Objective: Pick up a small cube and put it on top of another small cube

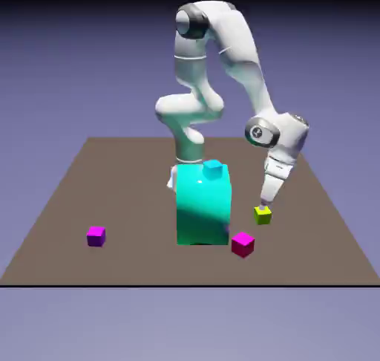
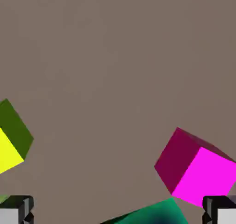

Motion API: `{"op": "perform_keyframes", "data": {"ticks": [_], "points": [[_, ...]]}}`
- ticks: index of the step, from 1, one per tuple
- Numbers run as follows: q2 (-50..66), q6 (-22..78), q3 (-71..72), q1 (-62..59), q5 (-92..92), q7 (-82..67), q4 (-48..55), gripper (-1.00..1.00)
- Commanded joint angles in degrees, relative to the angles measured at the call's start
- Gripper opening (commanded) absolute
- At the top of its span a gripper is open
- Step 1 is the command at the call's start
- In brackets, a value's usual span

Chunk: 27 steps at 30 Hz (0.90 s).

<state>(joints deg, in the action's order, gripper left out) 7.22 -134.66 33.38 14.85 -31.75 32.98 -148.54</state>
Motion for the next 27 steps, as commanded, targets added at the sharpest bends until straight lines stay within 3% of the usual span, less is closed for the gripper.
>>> {"op": "perform_keyframes", "data": {"ticks": [1,3,9,10,17,25,27], "points": [[2.1,2.1,1.7,0.7,-1.7,-0.5,0.6,0.00],[6.2,6.1,5.2,2.2,-5.0,-1.5,1.9,0.00],[16.9,0.7,-3.0,5.0,-18.7,7.7,2.5,0.00],[16.9,0.7,-3.0,5.0,-18.7,7.7,2.5,-1.00],[6.4,6.8,4.2,1.8,-4.4,-2.0,3.0,-1.00],[7.8,16.7,-11.9,-5.1,4.8,-9.9,18.6,-1.00],[9.8,14.3,-12.9,-5.1,3.0,-8.6,17.7,-1.00]]}}
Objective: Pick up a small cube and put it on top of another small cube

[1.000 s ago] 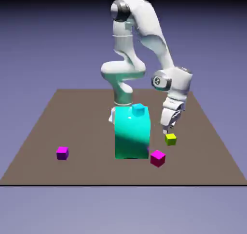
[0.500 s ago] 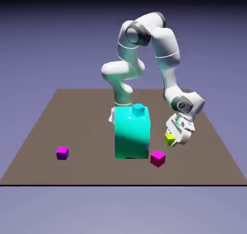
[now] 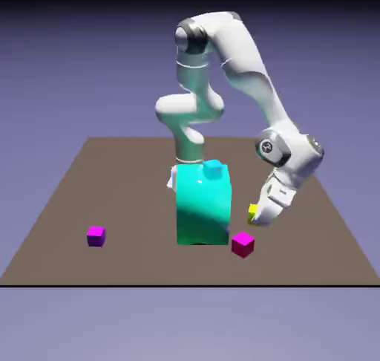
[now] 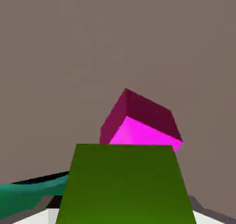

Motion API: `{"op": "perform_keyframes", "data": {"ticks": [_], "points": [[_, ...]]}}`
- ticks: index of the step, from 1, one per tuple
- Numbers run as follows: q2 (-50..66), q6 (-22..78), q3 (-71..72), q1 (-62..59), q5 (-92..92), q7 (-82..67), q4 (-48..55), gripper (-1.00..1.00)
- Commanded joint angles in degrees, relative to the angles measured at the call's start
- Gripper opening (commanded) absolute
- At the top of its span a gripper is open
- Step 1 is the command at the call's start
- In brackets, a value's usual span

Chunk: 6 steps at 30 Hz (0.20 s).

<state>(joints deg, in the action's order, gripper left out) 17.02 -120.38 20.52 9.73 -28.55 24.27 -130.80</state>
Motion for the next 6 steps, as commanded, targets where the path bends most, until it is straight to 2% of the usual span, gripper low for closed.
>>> {"op": "perform_keyframes", "data": {"ticks": [1,3,4,6], "points": [[2.0,-2.5,-1.0,0.0,-2.0,1.4,-0.9,-1.00],[4.5,-5.7,-2.3,0.0,-4.4,3.0,-2.0,-1.00],[4.5,-5.7,-2.3,0.0,-4.4,3.0,-2.0,1.00],[2.5,-3.2,-1.3,0.0,-2.6,1.7,-1.1,1.00]]}}
